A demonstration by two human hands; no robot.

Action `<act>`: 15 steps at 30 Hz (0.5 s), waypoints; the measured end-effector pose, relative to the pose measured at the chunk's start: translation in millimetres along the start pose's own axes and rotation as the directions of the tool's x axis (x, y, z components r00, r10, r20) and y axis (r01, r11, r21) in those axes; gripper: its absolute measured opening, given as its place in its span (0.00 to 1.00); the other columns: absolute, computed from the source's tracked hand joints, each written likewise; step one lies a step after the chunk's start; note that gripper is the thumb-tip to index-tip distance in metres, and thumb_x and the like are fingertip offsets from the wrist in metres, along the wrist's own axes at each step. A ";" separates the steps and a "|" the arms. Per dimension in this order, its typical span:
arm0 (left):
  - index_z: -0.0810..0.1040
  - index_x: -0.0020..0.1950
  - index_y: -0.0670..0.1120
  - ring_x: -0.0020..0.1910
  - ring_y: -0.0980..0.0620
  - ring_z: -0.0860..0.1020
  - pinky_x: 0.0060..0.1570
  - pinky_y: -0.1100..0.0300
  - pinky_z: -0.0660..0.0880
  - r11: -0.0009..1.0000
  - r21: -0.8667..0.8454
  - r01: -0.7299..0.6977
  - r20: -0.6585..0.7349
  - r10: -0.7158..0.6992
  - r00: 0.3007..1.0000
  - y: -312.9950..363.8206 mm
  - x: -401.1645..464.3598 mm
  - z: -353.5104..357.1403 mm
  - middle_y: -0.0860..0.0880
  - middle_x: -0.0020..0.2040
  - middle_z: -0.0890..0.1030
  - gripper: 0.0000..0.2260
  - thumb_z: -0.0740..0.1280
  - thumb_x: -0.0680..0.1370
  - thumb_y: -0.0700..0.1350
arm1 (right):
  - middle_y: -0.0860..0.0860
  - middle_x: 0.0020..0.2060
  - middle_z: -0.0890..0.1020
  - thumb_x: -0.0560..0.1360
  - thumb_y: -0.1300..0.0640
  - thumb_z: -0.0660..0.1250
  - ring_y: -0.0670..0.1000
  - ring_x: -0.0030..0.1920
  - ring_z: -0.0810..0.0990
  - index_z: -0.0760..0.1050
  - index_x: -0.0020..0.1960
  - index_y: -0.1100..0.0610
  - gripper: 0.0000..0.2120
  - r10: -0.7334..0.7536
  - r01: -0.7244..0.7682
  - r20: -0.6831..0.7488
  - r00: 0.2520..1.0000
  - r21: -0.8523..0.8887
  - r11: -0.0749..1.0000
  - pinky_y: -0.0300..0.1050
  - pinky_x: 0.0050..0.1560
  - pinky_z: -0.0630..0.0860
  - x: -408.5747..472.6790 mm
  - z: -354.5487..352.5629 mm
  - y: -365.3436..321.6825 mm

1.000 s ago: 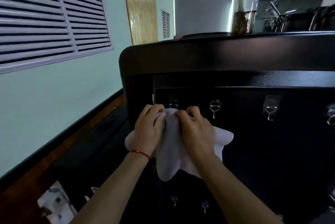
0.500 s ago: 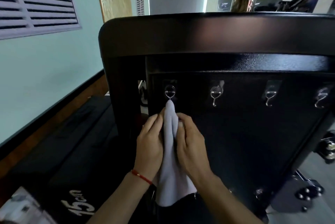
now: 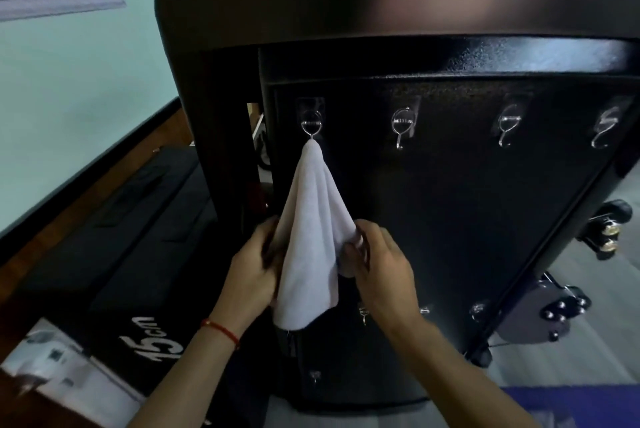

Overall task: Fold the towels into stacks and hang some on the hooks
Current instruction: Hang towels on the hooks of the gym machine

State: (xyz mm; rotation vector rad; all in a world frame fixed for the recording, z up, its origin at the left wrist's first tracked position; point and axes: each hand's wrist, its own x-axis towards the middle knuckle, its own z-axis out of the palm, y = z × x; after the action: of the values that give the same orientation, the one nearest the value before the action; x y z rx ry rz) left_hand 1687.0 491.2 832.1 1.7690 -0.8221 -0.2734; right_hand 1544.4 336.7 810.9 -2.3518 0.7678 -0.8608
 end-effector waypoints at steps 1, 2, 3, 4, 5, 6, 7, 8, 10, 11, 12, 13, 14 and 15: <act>0.70 0.73 0.60 0.65 0.61 0.76 0.66 0.49 0.76 0.997 -0.044 -0.059 -0.031 0.058 0.998 4.8 -1.7 -1.7 0.59 0.66 0.78 0.19 0.63 0.82 0.52 | 0.41 0.57 0.75 0.82 0.50 0.65 0.44 0.50 0.77 0.68 0.67 0.44 0.15 -0.012 0.012 0.001 1.000 0.000 1.000 0.44 0.45 0.78 2.7 -2.4 0.2; 0.67 0.76 0.59 0.70 0.61 0.72 0.69 0.50 0.72 0.991 -0.066 -0.117 -0.074 0.112 0.991 10.1 -1.8 -0.4 0.60 0.71 0.74 0.21 0.61 0.82 0.53 | 0.41 0.59 0.75 0.82 0.50 0.65 0.44 0.51 0.77 0.68 0.67 0.44 0.15 -0.025 0.025 0.001 1.000 -0.001 1.000 0.45 0.46 0.78 5.0 -4.6 0.5; 0.63 0.78 0.59 0.74 0.60 0.67 0.71 0.52 0.69 0.980 -0.025 -0.200 -0.103 0.196 0.975 18.8 -1.8 2.4 0.59 0.76 0.68 0.23 0.60 0.82 0.54 | 0.41 0.59 0.75 0.82 0.50 0.65 0.44 0.52 0.76 0.67 0.68 0.44 0.16 -0.035 0.035 0.002 0.999 -0.009 0.999 0.46 0.47 0.78 6.5 -5.8 1.5; 0.60 0.79 0.61 0.77 0.58 0.62 0.72 0.52 0.67 0.954 0.096 -0.285 -0.094 0.294 0.951 25.8 -1.0 7.2 0.59 0.79 0.61 0.25 0.60 0.82 0.55 | 0.41 0.60 0.75 0.82 0.50 0.65 0.44 0.53 0.76 0.67 0.68 0.44 0.16 -0.042 0.042 0.003 0.999 -0.018 0.999 0.47 0.47 0.79 7.0 -6.9 2.7; 0.56 0.80 0.62 0.78 0.57 0.58 0.73 0.49 0.65 0.900 0.238 -0.365 -0.052 0.388 0.920 26.1 2.0 12.4 0.58 0.80 0.56 0.27 0.60 0.82 0.56 | 0.41 0.60 0.74 0.82 0.49 0.65 0.44 0.53 0.76 0.67 0.68 0.44 0.16 -0.042 0.042 0.003 0.999 -0.023 0.999 0.48 0.48 0.79 6.5 -7.6 4.8; 0.54 0.80 0.64 0.79 0.55 0.55 0.73 0.45 0.65 0.842 0.352 -0.409 -0.013 0.441 0.897 24.5 6.0 17.5 0.57 0.81 0.52 0.28 0.60 0.82 0.57 | 0.41 0.60 0.74 0.82 0.49 0.65 0.43 0.54 0.76 0.67 0.69 0.44 0.16 -0.043 0.043 -0.005 0.999 -0.017 0.999 0.48 0.48 0.80 4.4 -8.7 7.9; 0.53 0.81 0.64 0.79 0.55 0.53 0.73 0.41 0.65 0.816 0.418 -0.400 0.001 0.439 0.898 21.7 10.0 21.9 0.55 0.82 0.49 0.28 0.60 0.82 0.57 | 0.41 0.61 0.74 0.82 0.49 0.65 0.44 0.56 0.77 0.68 0.69 0.44 0.16 -0.049 0.049 -0.019 0.999 -0.004 0.999 0.48 0.49 0.80 0.5 -10.5 11.0; 0.54 0.81 0.63 0.79 0.56 0.51 0.73 0.39 0.65 0.821 0.432 -0.373 -0.014 0.420 0.907 20.2 11.7 25.9 0.53 0.82 0.48 0.28 0.60 0.82 0.57 | 0.42 0.62 0.74 0.82 0.49 0.64 0.44 0.57 0.77 0.68 0.69 0.45 0.16 -0.062 0.062 -0.030 0.998 0.000 0.998 0.47 0.49 0.81 -5.1 -13.5 14.9; 0.61 0.80 0.58 0.79 0.52 0.52 0.72 0.38 0.65 0.798 0.477 -0.369 -0.079 0.456 0.886 20.9 8.8 32.6 0.47 0.82 0.51 0.27 0.64 0.82 0.55 | 0.43 0.63 0.73 0.82 0.49 0.65 0.45 0.57 0.78 0.70 0.69 0.47 0.17 -0.090 0.089 -0.039 0.995 -0.038 0.995 0.43 0.49 0.80 -21.1 -22.7 25.9; 0.67 0.79 0.53 0.79 0.47 0.56 0.72 0.37 0.65 0.741 0.550 -0.386 -0.120 0.527 0.841 23.6 3.2 37.3 0.43 0.81 0.56 0.25 0.65 0.82 0.53 | 0.43 0.64 0.73 0.82 0.50 0.66 0.45 0.57 0.78 0.70 0.70 0.48 0.18 -0.086 0.083 -0.038 0.996 -0.067 0.994 0.42 0.49 0.79 -30.9 -28.8 33.4; 0.72 0.76 0.49 0.78 0.42 0.60 0.71 0.36 0.65 0.661 0.627 -0.412 -0.143 0.617 0.773 26.6 -4.5 44.8 0.40 0.79 0.61 0.22 0.67 0.82 0.51 | 0.43 0.65 0.72 0.81 0.51 0.67 0.46 0.58 0.78 0.70 0.71 0.48 0.19 -0.068 0.065 -0.031 0.997 -0.094 0.993 0.41 0.50 0.78 -41.8 -35.8 43.1; 0.76 0.72 0.46 0.76 0.39 0.64 0.71 0.34 0.64 0.587 0.680 -0.439 -0.144 0.695 0.705 29.7 -14.6 56.2 0.38 0.76 0.66 0.19 0.68 0.82 0.49 | 0.44 0.66 0.72 0.81 0.51 0.67 0.46 0.58 0.77 0.69 0.71 0.48 0.20 -0.045 0.042 -0.018 0.999 -0.117 0.992 0.42 0.51 0.78 -54.1 -42.9 55.2; 0.79 0.69 0.44 0.74 0.37 0.66 0.71 0.33 0.64 0.534 0.695 -0.482 -0.118 0.745 0.656 32.3 -26.0 71.4 0.37 0.74 0.70 0.16 0.69 0.81 0.46 | 0.45 0.67 0.71 0.81 0.51 0.66 0.46 0.59 0.77 0.68 0.72 0.49 0.20 -0.018 0.017 -0.006 1.000 -0.140 0.990 0.42 0.52 0.79 -66.7 -50.4 68.7; 0.81 0.66 0.43 0.73 0.37 0.68 0.70 0.31 0.64 0.507 0.672 -0.541 -0.079 0.774 0.628 34.1 -39.5 89.1 0.37 0.72 0.72 0.14 0.69 0.81 0.44 | 0.46 0.67 0.71 0.81 0.51 0.65 0.47 0.59 0.77 0.68 0.72 0.49 0.20 0.012 -0.011 0.006 1.000 -0.161 0.987 0.44 0.53 0.79 -81.6 -57.8 84.4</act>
State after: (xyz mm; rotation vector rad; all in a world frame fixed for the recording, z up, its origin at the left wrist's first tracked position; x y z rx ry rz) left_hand 1595.0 445.2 822.5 1.7960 -1.3402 0.9477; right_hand 1424.4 315.1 763.4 -2.4868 0.8763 -0.8121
